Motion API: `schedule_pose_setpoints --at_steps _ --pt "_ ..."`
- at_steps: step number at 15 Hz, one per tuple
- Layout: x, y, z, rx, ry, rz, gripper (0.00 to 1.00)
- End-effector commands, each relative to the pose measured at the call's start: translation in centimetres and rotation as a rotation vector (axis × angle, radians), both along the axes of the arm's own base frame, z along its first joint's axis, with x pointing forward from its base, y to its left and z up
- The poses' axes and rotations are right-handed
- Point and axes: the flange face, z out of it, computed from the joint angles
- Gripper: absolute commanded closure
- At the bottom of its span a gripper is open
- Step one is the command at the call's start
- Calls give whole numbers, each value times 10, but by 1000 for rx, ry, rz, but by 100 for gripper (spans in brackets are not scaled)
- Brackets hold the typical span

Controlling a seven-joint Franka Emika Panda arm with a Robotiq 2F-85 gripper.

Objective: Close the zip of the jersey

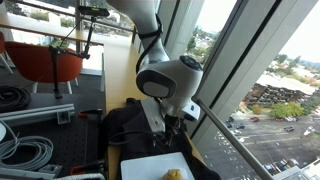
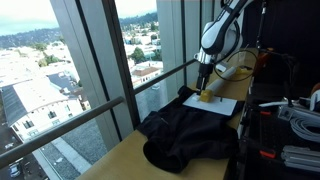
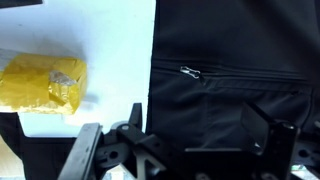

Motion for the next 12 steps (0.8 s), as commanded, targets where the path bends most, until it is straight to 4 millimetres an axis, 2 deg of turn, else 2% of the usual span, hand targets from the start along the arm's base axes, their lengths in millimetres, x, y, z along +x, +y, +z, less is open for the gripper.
schedule_pose_setpoints --at_steps 1,5,9,12 --pt "29 2 -33 -10 -15 -16 0" --pt "41 17 -62 -26 -3 -24 0" --pt "49 39 -64 -30 -4 -25 0" --pt "52 48 -69 -28 4 -36 0"
